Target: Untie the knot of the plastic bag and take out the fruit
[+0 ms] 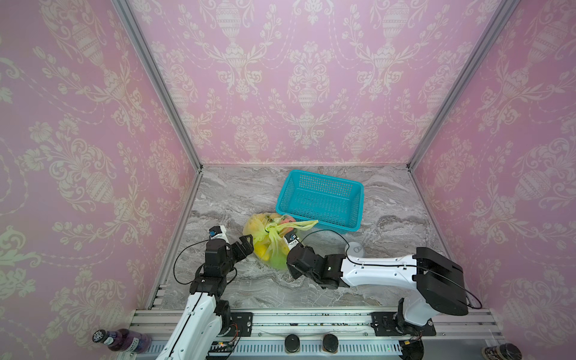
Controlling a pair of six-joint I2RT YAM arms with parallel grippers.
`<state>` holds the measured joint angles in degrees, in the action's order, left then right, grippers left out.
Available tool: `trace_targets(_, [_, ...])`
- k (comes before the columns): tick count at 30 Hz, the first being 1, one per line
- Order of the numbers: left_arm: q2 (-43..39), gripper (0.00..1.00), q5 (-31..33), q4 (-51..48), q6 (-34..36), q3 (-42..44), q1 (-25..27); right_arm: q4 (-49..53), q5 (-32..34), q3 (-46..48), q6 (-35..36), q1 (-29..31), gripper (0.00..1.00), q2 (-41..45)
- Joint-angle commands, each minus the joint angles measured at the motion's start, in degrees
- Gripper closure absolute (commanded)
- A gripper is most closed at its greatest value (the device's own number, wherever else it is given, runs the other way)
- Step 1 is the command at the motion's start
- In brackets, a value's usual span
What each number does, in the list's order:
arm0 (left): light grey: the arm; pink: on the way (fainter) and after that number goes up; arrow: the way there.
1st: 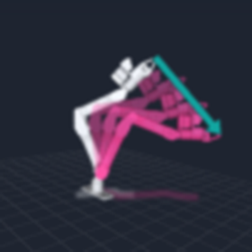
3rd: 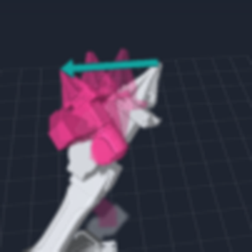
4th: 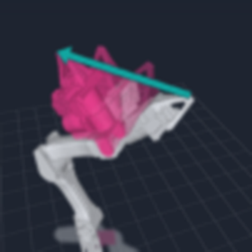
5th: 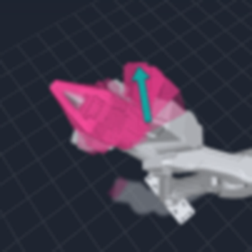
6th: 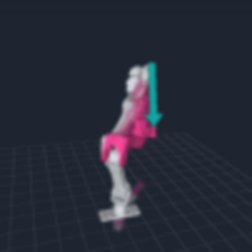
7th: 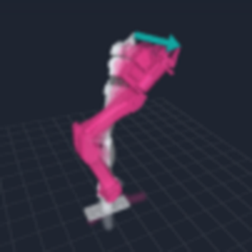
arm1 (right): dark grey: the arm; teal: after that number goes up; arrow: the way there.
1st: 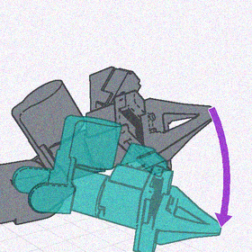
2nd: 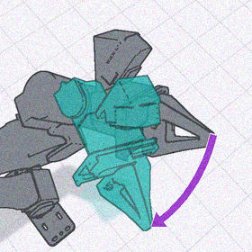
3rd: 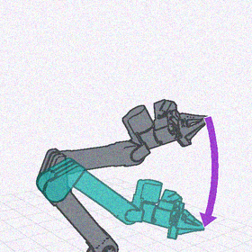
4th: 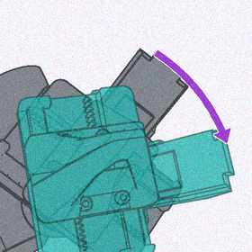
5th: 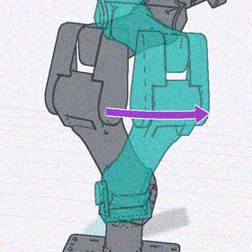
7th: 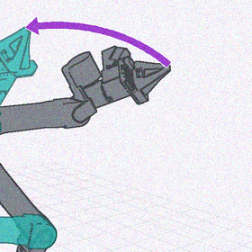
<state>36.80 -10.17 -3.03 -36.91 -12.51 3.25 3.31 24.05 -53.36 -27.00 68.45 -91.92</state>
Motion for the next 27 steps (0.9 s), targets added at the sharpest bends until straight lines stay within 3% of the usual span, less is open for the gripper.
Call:
trace_targets(1, [-0.3,0.02,0.0,1.6,1.3,-1.6,0.3,-0.9,3.3,5.0,0.4,0.1,1.00,6.0])
trace_targets(14, [0.1,0.02,-4.6,3.7,1.3,-0.7,0.5,-4.6,2.6,17.5,1.2,-3.8,0.98,17.9])
trace_targets(16, [0.7,0.02,-5.3,4.5,1.2,-0.6,0.6,-4.8,2.0,18.0,1.9,-3.8,0.88,19.2])
trace_targets(19, [2.2,0.03,-6.6,6.1,1.2,-0.7,1.1,-4.3,0.8,17.8,2.5,-3.8,0.52,20.7])
trace_targets(20, [2.8,0.03,-7.0,6.7,1.1,-0.8,1.4,-3.9,0.5,17.5,2.6,-3.7,0.44,21.2])
trace_targets(23, [4.8,0.04,-7.7,7.9,1.4,-1.2,2.8,-3.9,-0.9,16.6,3.2,-3.0,0.36,22.3])
trace_targets(27, [6.5,0.05,-7.7,8.6,2.1,-1.9,4.7,-4.2,-2.4,13.7,4.2,-1.7,0.34,20.7])
